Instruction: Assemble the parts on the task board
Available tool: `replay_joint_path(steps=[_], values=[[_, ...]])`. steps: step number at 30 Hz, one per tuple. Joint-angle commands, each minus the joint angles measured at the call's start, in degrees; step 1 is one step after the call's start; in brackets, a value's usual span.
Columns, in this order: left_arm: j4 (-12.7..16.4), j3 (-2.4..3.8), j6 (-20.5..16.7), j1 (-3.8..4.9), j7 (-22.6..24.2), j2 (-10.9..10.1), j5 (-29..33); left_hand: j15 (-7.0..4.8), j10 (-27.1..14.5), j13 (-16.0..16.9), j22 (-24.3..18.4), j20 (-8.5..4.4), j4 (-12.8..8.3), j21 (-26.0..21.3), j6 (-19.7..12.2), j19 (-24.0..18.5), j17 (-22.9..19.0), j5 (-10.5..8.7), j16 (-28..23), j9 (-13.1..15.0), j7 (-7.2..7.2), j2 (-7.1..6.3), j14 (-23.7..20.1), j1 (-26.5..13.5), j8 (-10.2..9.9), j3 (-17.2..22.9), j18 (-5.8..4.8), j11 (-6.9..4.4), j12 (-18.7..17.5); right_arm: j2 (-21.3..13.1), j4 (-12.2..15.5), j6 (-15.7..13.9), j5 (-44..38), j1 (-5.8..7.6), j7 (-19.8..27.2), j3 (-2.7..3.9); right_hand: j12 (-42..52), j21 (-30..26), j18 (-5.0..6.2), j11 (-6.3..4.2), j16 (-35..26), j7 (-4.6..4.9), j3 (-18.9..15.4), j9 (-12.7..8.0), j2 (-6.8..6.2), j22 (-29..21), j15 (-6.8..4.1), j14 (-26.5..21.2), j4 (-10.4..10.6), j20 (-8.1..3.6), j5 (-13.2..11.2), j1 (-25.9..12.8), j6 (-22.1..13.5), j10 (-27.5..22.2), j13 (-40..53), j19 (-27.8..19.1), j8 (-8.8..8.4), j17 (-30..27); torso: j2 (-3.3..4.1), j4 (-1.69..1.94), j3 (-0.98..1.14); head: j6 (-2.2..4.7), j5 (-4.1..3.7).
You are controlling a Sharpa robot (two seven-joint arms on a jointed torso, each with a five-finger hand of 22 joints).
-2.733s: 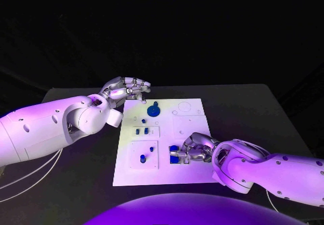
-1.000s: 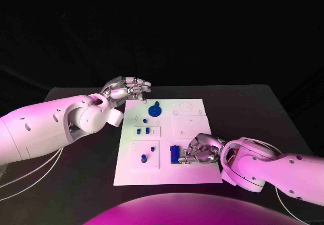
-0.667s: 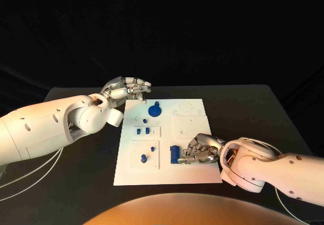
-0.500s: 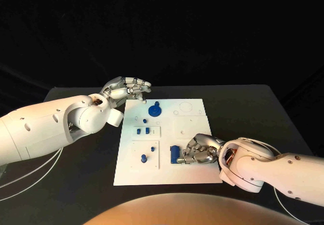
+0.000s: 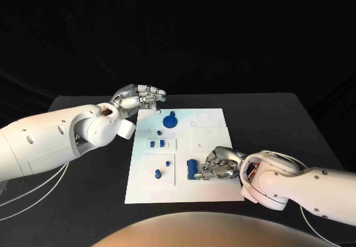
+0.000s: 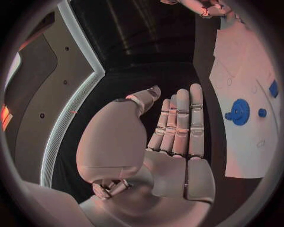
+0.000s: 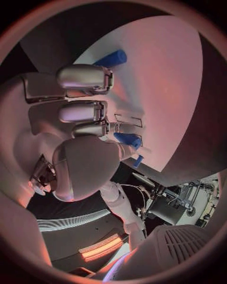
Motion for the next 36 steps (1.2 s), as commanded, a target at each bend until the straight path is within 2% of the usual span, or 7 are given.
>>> replay_joint_path(steps=[1,5,10,13,18,23,36], values=[[0.18,0.05,0.46,0.03,0.30,0.05,-0.05,-0.10,-0.32,0.05,-0.09,0.42,0.09,-0.33,-0.37,0.06,0.05,-0.11,0.13,0.06,0.14,0.49,-0.49,-0.03,0.12,-0.39,0.72,-0.11,0.19,0.10,-0.24,0.03,-0.98,-0.02,-1.18,0.02,-0.22,-0.07,-0.92,-0.29,0.34,-0.05,0.09,-0.08,1.04,9.48,-0.43,5.39,0.12,-0.25,0.26,0.45,-0.23,2.65,7.63,1.63,0.29,12.69,-0.05,-0.02,0.03,0.00,-0.03],[0.18,0.05,0.47,0.03,0.28,0.02,-0.05,-0.10,-0.39,0.06,-0.11,0.43,0.06,-0.36,-0.43,0.06,0.05,-0.12,0.15,0.08,0.14,0.48,-0.54,0.06,0.26,-0.39,0.73,-0.10,0.30,0.06,-0.26,-0.17,-1.10,-0.02,-1.40,0.03,-0.22,-0.03,-0.93,-0.30,0.35,-0.05,0.22,-0.17,1.66,9.51,-0.44,5.40,0.15,-0.26,0.27,0.50,-0.24,2.66,7.65,1.66,0.33,12.73,-0.02,-0.06,0.01,0.00,-0.07],[0.22,0.05,0.52,0.03,0.23,-0.05,-0.05,-0.10,-0.39,0.06,-0.11,0.43,0.06,-0.36,-0.43,0.06,0.05,-0.12,0.15,0.08,0.14,0.48,-0.54,0.06,0.26,-0.39,0.73,-0.10,0.30,-0.25,-0.02,-0.03,-0.91,-0.02,-1.07,0.03,-0.22,-0.01,-0.93,-0.30,0.34,-0.05,0.20,-0.20,1.65,9.53,-0.44,5.39,0.11,-0.26,0.25,0.54,-0.27,2.66,7.65,1.67,0.33,12.68,0.02,-0.04,0.03,0.00,-0.08],[0.24,0.05,0.53,0.03,0.20,-0.10,-0.05,-0.10,-0.39,0.06,-0.11,0.43,0.06,-0.36,-0.43,0.06,0.05,-0.12,0.15,0.08,0.14,0.48,-0.54,0.06,0.26,-0.39,0.73,-0.10,0.30,-0.58,0.42,0.34,0.01,-0.02,0.06,0.03,-0.45,-0.31,-0.87,-0.31,0.25,-0.05,-0.26,-0.40,0.60,9.43,-0.45,5.35,-0.17,-0.28,0.19,1.81,-0.61,2.57,7.54,1.56,0.34,12.47,0.01,-0.03,0.03,0.00,-0.02],[0.25,0.05,0.54,0.03,0.16,-0.16,-0.06,-0.10,-0.39,0.06,-0.11,0.43,0.06,-0.36,-0.43,0.06,0.05,-0.12,0.15,0.08,0.14,0.48,-0.54,0.06,0.26,-0.39,0.73,-0.10,0.30,-1.24,1.22,1.08,1.81,-0.02,2.21,0.03,-1.02,-0.90,-0.76,-0.21,0.07,0.08,-1.55,-0.83,-2.13,9.24,-0.39,5.25,-0.31,-0.26,0.15,4.72,-1.01,2.31,7.24,1.36,0.45,12.03,-0.01,-0.05,0.00,0.00,-0.04],[0.32,0.05,0.61,0.03,0.14,-0.19,-0.06,-0.09,-0.43,0.06,-0.12,0.42,0.04,-0.38,-0.47,0.07,0.05,-0.11,0.15,0.09,0.13,0.48,-0.58,0.12,0.35,-0.38,0.75,-0.11,0.37,-2.00,1.55,0.86,3.64,-0.02,3.27,0.03,-1.05,-1.21,-0.71,0.01,-0.04,0.33,-2.64,-0.97,-3.48,9.14,-0.22,5.20,-0.03,-0.14,0.07,4.52,-1.18,2.25,7.27,1.24,0.58,11.76,-0.01,-0.01,0.00,0.00,-0.02],[0.34,0.05,0.50,0.04,0.24,-0.21,-0.06,-0.09,-0.44,0.06,-0.12,0.41,0.03,-0.38,-0.48,0.06,0.04,-0.11,0.15,0.09,0.13,0.48,-0.60,0.14,0.37,-0.38,0.75,-0.11,0.39,-2.31,1.18,-1.75,2.52,0.00,1.34,0.03,-0.37,-0.89,-0.78,-0.18,-0.03,0.06,-2.32,-0.70,-3.31,9.36,-0.32,5.21,-0.10,-0.15,0.26,6.40,-0.87,2.52,7.82,1.42,1.39,11.82,-0.04,-0.03,0.00,0.00,-0.12]])
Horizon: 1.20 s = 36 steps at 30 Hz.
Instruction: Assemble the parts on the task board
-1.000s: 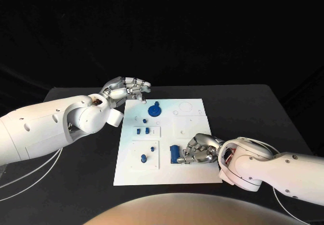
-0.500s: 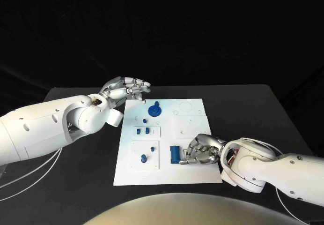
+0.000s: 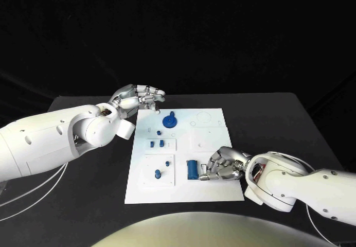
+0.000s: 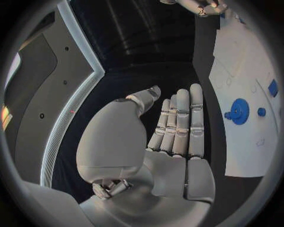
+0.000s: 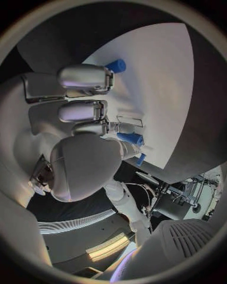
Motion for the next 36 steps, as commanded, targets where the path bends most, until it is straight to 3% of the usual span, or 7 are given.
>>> replay_joint_path(steps=[1,20,26,32,36], values=[[0.14,0.04,0.50,0.03,0.39,0.12,-0.05,0.12,-0.44,0.07,-0.07,0.41,0.03,-0.38,-0.27,0.06,0.04,-0.11,0.15,0.05,-0.08,0.48,-0.39,0.14,0.37,-0.38,0.75,-0.11,0.39,0.53,-0.28,-1.33,-0.75,-0.01,-0.93,0.00,0.14,0.05,-0.78,-0.39,-0.02,-0.20,0.08,0.16,0.41,9.39,-0.30,5.26,0.07,-0.15,0.33,0.72,0.02,2.42,6.14,1.42,0.36,11.86,-0.03,0.00,0.01,0.00,-0.05],[0.26,0.05,0.51,0.04,0.40,0.05,-0.05,0.12,-0.45,0.07,-0.08,0.42,0.05,-0.40,-0.28,0.05,0.04,-0.12,0.14,0.06,-0.07,0.48,-0.43,0.13,0.43,-0.39,0.74,-0.10,0.44,4.51,-2.80,-2.25,-3.65,-0.11,-4.36,-0.01,0.32,0.07,-0.79,-0.67,-0.02,-0.53,0.30,0.99,0.94,9.46,-0.53,5.27,-0.03,-0.32,0.34,2.06,-0.10,2.51,6.31,1.49,1.34,11.88,-0.03,0.00,0.00,0.00,0.07],[0.27,0.05,0.50,0.04,0.40,0.01,-0.05,0.12,-0.45,0.07,-0.08,0.42,0.05,-0.40,-0.28,0.05,0.04,-0.12,0.14,0.06,-0.07,0.48,-0.43,0.13,0.43,-0.39,0.74,-0.10,0.44,4.39,-2.76,-3.88,-4.40,-0.12,-4.85,-0.01,0.45,0.19,-0.82,-0.71,-0.01,-0.54,0.37,1.30,1.97,9.55,-0.60,5.28,0.29,-0.41,0.32,1.83,-0.22,2.58,6.42,1.57,1.69,11.91,-0.02,0.01,0.03,0.00,0.08],[0.28,0.05,0.49,0.04,0.40,-0.04,-0.05,0.12,-0.45,0.07,-0.08,0.42,0.05,-0.40,-0.28,0.05,0.04,-0.12,0.14,0.06,-0.07,0.48,-0.43,0.13,0.43,-0.39,0.74,-0.10,0.44,3.58,-1.84,-4.68,-4.00,-0.13,-3.47,0.00,0.39,0.12,-0.81,-0.71,-0.05,-0.54,0.30,1.36,2.02,9.52,-0.61,5.26,0.26,-0.43,0.29,1.73,-0.28,2.56,6.38,1.55,1.74,11.80,0.01,-0.03,0.03,0.00,0.04],[0.27,0.05,0.50,0.04,0.39,-0.06,-0.05,0.12,-0.45,0.07,-0.08,0.42,0.05,-0.40,-0.28,0.05,0.04,-0.12,0.14,0.06,-0.07,0.48,-0.43,0.13,0.43,-0.39,0.74,-0.10,0.44,2.10,-0.66,-5.60,-1.81,-0.04,0.19,0.01,-0.73,-0.53,-0.67,-0.67,-0.27,-0.49,0.09,1.47,1.77,9.24,-0.60,5.14,0.05,-0.44,0.30,2.20,-0.92,2.10,5.58,1.31,1.66,11.25,-0.04,-0.05,0.02,0.00,0.03]])
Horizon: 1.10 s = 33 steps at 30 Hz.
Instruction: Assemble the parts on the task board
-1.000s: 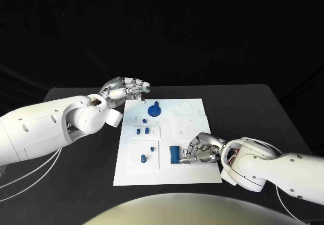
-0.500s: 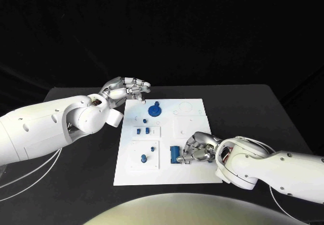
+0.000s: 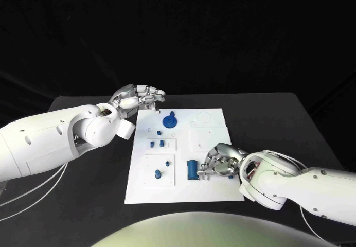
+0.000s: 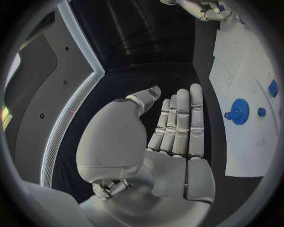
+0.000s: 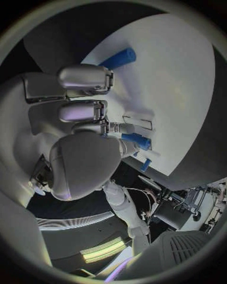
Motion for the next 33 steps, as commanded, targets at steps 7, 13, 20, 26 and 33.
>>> replay_joint_path(steps=[7,13,20,26,33], values=[[0.07,0.04,0.50,0.03,0.40,0.09,-0.05,0.12,-0.45,0.07,-0.09,0.42,0.05,-0.21,-0.29,0.05,0.04,-0.12,0.14,0.08,-0.07,0.48,-0.44,0.13,0.20,-0.39,0.74,-0.10,0.18,-6.45,2.93,-4.59,5.52,2.42,11.07,0.04,-3.63,-2.13,-0.43,2.26,-0.84,3.36,-0.44,-1.86,-0.28,8.56,1.66,5.05,-0.49,1.00,0.35,6.24,-7.78,0.82,-2.67,0.67,-5.25,9.98,-0.13,-0.07,-0.13,0.00,-0.48],[0.10,0.04,0.40,0.03,0.45,0.12,-0.05,0.14,-0.51,0.08,-0.12,0.43,0.10,-0.27,-0.36,0.03,0.03,-0.13,0.15,0.09,-0.08,0.46,-0.52,0.13,0.37,-0.43,0.74,-0.10,0.32,-12.26,3.45,-3.64,3.91,4.30,11.69,-0.01,-3.68,-2.15,-0.41,3.74,-0.83,5.02,-1.10,-4.17,-0.72,8.70,3.11,5.04,-0.53,2.55,0.30,9.85,-8.36,0.66,-2.77,0.69,-10.09,10.02,-0.11,0.03,-0.22,0.00,-1.23],[-0.20,0.02,0.48,0.01,0.55,0.47,-0.06,0.13,-0.51,0.09,-0.12,0.43,0.11,-0.28,-0.36,0.02,0.03,-0.13,0.15,0.09,-0.08,0.46,-0.53,0.12,0.40,-0.44,0.73,-0.10,0.35,-15.80,3.81,-1.85,-2.39,3.03,8.87,-0.18,-4.02,-2.26,-0.35,3.33,-0.95,4.44,-3.22,-5.25,-0.80,8.77,2.84,4.97,-0.05,2.60,0.20,8.80,-4.47,0.55,-3.10,0.67,-11.97,9.78,0.08,-0.19,-0.10,0.00,-1.78],[-0.31,0.00,0.61,0.00,0.55,0.56,-0.07,0.13,-0.51,0.09,-0.12,0.43,0.11,-0.28,-0.36,0.02,0.03,-0.13,0.15,0.09,-0.08,0.46,-0.53,0.12,0.40,-0.44,0.73,-0.10,0.35,-15.81,3.63,-1.84,-9.17,-0.42,4.01,-0.25,-4.31,-2.13,-0.39,2.93,-1.02,3.99,-5.56,-5.35,-1.09,8.92,2.48,4.95,0.12,2.26,0.14,5.23,-2.49,0.56,-3.39,0.81,-12.68,9.68,0.07,-0.18,0.00,0.00,-1.92],[-0.25,-0.01,0.70,0.00,0.49,0.46,-0.07,0.14,-0.53,0.09,-0.13,0.44,0.13,-0.29,-0.37,0.01,0.03,-0.13,0.16,0.10,-0.08,0.47,-0.55,0.12,0.45,-0.45,0.73,-0.10,0.39,-14.29,2.80,-3.04,-11.66,-2.29,-0.23,-0.29,-4.08,-1.87,-0.45,2.82,-0.95,3.84,-6.06,-5.26,-1.03,9.07,2.39,5.00,0.15,2.18,0.17,3.69,-1.99,0.73,-3.25,0.95,-12.94,9.86,0.05,-0.04,0.01,0.00,-2.06]])
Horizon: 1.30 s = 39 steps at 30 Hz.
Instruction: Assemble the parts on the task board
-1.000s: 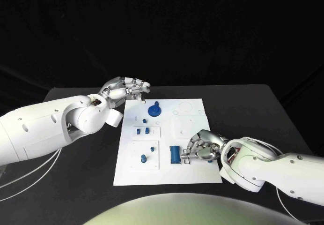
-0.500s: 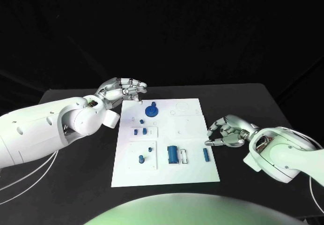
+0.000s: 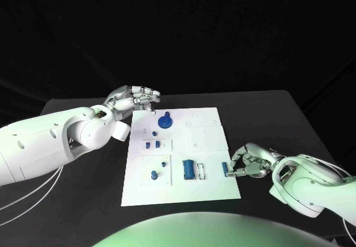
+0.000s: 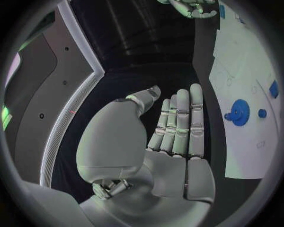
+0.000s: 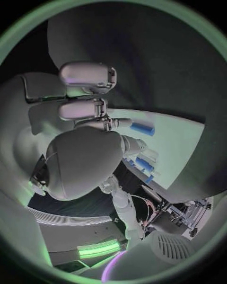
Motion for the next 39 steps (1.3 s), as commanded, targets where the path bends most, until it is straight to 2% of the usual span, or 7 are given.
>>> replay_joint_path(steps=[1,15,22,25,30,39], values=[[0.15,0.04,0.70,0.02,0.45,0.03,-0.07,-0.07,-0.32,0.09,-0.07,0.44,-0.03,-0.30,-0.37,0.01,0.03,-0.13,0.16,0.06,-0.08,0.47,-0.34,0.12,0.21,-0.28,0.73,0.11,0.39,0.71,-0.42,-0.33,-4.62,-0.44,-5.00,0.00,-0.41,0.19,-0.48,-0.55,-0.28,0.04,-0.37,0.04,-0.24,9.13,-0.29,4.97,0.00,-0.10,0.17,-1.02,0.51,0.88,-5.41,0.99,-0.24,9.81,-0.01,0.10,0.00,0.00,-0.10],[0.28,0.04,0.68,0.02,0.35,-0.20,-0.07,-0.07,-0.32,0.09,-0.07,0.44,-0.03,-0.30,-0.37,0.01,0.03,-0.13,0.16,0.06,-0.08,0.47,-0.34,0.12,0.21,-0.28,0.73,0.11,0.39,3.03,-1.43,-0.89,-5.05,-1.24,-7.26,0.00,0.02,0.69,-0.58,-0.76,-0.09,-0.20,-0.36,0.20,0.45,9.39,-0.45,5.08,0.02,-0.24,0.21,-2.31,1.22,1.16,-5.12,1.24,-0.34,10.27,-0.01,0.14,-0.01,0.00,0.04],[0.35,0.04,0.67,0.02,0.27,-0.32,-0.07,-0.07,-0.35,0.09,-0.08,0.44,-0.03,-0.32,-0.41,0.00,0.03,-0.11,0.17,0.07,-0.08,0.50,-0.38,0.17,0.29,-0.26,0.73,0.11,0.46,4.06,-1.79,-1.04,-4.81,-1.49,-7.43,0.01,0.11,0.78,-0.60,-0.97,-0.04,-0.46,-0.22,0.38,1.32,9.46,-0.62,5.11,-0.02,-0.37,0.26,-2.95,1.88,1.25,-5.08,1.31,-0.30,10.38,0.00,0.10,-0.04,0.00,0.44],[0.37,0.04,0.65,0.02,0.25,-0.36,-0.07,-0.07,-0.35,0.09,-0.08,0.44,-0.03,-0.32,-0.41,0.00,0.03,-0.11,0.17,0.07,-0.08,0.50,-0.38,0.17,0.29,-0.26,0.73,0.11,0.46,4.48,-1.96,-1.10,-4.77,-1.54,-7.63,0.01,0.21,0.84,-0.61,-1.06,-0.03,-0.56,-0.13,0.46,1.72,9.49,-0.68,5.11,-0.07,-0.43,0.28,-2.91,2.10,1.30,-5.01,1.35,-0.26,10.40,0.00,0.10,-0.06,0.00,0.31],[0.44,0.04,0.69,0.02,0.22,-0.38,-0.07,-0.07,-0.35,0.09,-0.08,0.44,-0.03,-0.32,-0.41,0.00,0.03,-0.11,0.17,0.07,-0.08,0.50,-0.38,0.17,0.29,-0.26,0.73,0.11,0.46,5.26,-2.35,-0.90,-4.76,-1.57,-7.93,0.01,0.15,0.79,-0.61,-1.25,0.00,-0.78,0.08,0.59,2.32,9.51,-0.85,5.13,-0.25,-0.58,0.31,-2.09,2.37,1.30,-5.06,1.36,-0.30,10.46,-0.02,0.14,-0.02,0.00,0.32],[0.51,0.04,0.68,0.02,0.19,-0.44,-0.07,-0.07,-0.35,0.09,-0.08,0.44,-0.03,-0.32,-0.41,0.00,0.03,-0.11,0.17,0.07,-0.08,0.50,-0.38,0.17,0.29,-0.26,0.73,0.11,0.46,6.74,-3.53,0.85,-5.47,-1.72,-8.85,0.02,0.13,0.67,-0.60,-1.76,-0.02,-1.30,1.25,0.92,3.20,9.57,-1.33,5.12,-0.78,-1.04,0.49,3.24,2.86,1.29,-5.04,1.37,-0.55,10.47,-0.03,0.13,-0.05,0.00,0.37]])
